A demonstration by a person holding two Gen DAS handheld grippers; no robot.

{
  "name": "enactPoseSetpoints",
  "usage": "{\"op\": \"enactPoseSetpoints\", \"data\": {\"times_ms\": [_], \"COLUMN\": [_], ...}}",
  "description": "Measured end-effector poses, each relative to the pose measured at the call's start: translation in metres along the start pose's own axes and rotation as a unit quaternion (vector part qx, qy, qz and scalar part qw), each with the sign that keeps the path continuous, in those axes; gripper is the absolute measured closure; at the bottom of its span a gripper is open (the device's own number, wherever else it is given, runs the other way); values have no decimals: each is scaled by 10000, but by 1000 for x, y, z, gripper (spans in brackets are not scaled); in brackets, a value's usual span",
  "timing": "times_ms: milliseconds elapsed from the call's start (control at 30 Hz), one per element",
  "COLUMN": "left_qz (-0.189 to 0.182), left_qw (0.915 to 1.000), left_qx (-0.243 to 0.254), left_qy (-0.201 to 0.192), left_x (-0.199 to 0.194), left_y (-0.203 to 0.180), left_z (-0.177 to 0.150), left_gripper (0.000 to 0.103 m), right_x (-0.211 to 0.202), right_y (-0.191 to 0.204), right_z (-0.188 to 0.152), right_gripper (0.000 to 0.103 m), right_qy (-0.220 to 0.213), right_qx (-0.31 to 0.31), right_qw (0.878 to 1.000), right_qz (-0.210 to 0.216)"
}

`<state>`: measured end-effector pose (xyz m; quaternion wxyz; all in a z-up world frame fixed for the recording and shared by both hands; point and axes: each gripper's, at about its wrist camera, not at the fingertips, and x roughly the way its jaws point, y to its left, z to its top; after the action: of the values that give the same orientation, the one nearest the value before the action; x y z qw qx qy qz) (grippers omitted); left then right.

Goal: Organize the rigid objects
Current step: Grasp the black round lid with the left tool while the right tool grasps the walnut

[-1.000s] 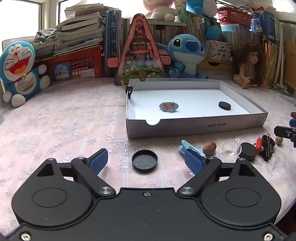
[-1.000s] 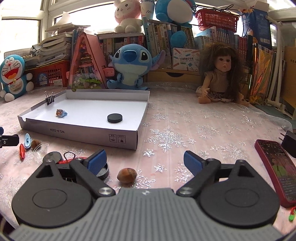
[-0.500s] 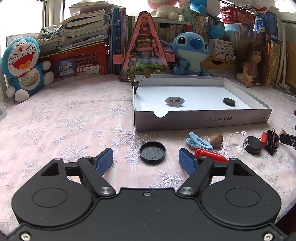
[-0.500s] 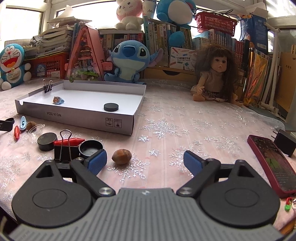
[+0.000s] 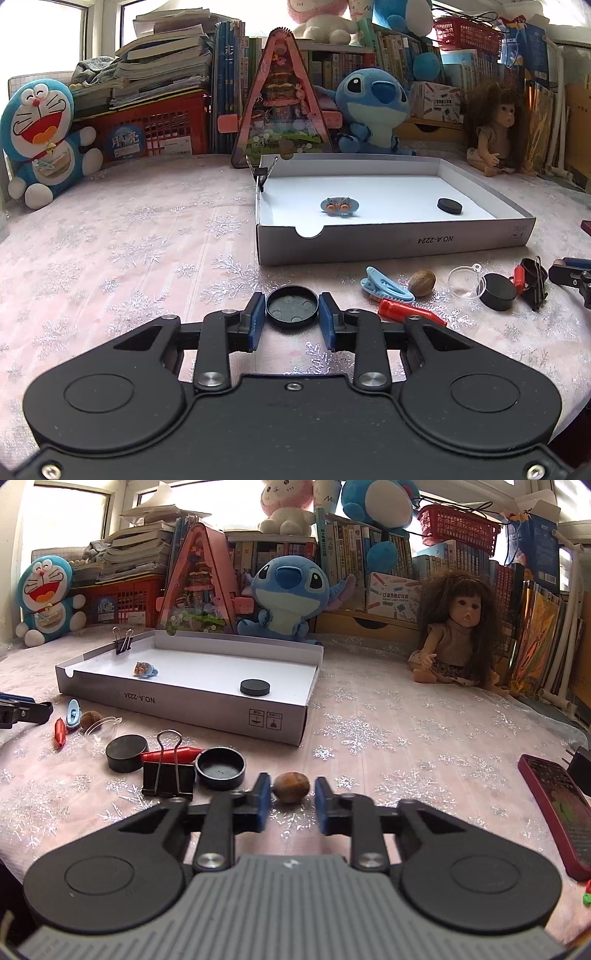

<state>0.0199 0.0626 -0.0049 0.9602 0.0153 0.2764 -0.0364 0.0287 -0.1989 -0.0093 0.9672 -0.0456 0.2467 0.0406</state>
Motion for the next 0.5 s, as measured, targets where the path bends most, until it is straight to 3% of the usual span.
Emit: {"op": "enactPoseSetpoints", "data": {"times_ms": [500], "left_qz": [-34], "left_qw": [9996], "left_qx": [-248], "left_qy": [-129], "left_x": [-11], "left_y": [4], "left_z": [15], "left_gripper": [74], "right_x": [-3], "right_y": [-1], "right_z": [17], "right_gripper": [77], "right_qy": [-173], "right_qx": [86], "right_qw": [9998], "right_qz": [69]}}
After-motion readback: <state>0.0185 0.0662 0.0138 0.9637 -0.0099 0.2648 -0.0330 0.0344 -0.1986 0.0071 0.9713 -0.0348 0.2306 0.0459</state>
